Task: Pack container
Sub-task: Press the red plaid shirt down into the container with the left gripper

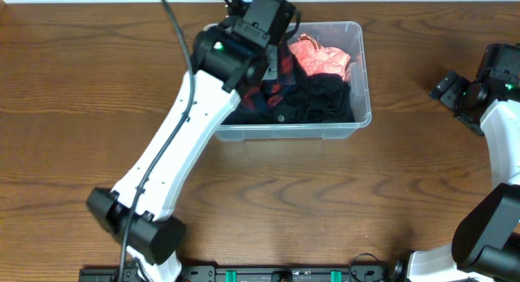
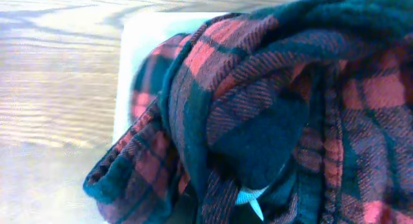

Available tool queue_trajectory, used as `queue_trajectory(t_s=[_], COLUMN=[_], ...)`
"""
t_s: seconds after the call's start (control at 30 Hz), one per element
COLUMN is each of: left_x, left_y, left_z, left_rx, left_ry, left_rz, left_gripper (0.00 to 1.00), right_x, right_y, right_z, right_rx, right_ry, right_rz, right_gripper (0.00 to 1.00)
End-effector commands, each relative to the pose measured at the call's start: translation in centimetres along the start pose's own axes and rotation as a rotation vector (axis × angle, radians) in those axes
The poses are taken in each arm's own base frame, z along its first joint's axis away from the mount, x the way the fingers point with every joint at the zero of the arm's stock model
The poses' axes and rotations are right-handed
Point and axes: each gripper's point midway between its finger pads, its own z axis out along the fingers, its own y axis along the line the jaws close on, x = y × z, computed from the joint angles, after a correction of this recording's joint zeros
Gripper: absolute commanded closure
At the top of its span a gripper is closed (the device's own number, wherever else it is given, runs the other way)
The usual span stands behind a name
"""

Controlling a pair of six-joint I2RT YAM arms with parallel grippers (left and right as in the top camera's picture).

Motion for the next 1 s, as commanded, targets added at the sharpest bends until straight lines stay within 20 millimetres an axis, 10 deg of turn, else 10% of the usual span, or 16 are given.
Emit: queue_trajectory(t_s=[0.0,0.27,0.4,0.77,0.97], left_x=[-0.6,-0.1,0.0,-2.1,-1.3], left_y=[-1.7,-7.1,-10.6,-16.9,-15.7], left_z=[1.0,5.4,6.7,4.3,3.8], left_rx=[0.057,0.184,0.266,0.438,0.402], left_ry=[-0.003,0.026,0.009,-0.147,-0.131], left_rz=[-0.017,-0.025,-0.009,0.007,0.148], left_gripper=[0.94,0.92,0.63,0.43,0.43], right_x=[-0.7,-0.7,-0.7,-0.7,-0.7], right_y=[0.1,0.1,0.1,0.2,0.2], right_z=[-0.5,-0.5,-0.5,-0.5,-0.5], right_rx=[-0.006,-0.006,-0.006,-0.006,-0.006], right_ry=[-0.020,-0.020,-0.020,-0.020,-0.020], right_rz=[0.014,0.015,0.014,0.014,0.013], right_gripper=[0.01,0.01,0.01,0.01,0.01])
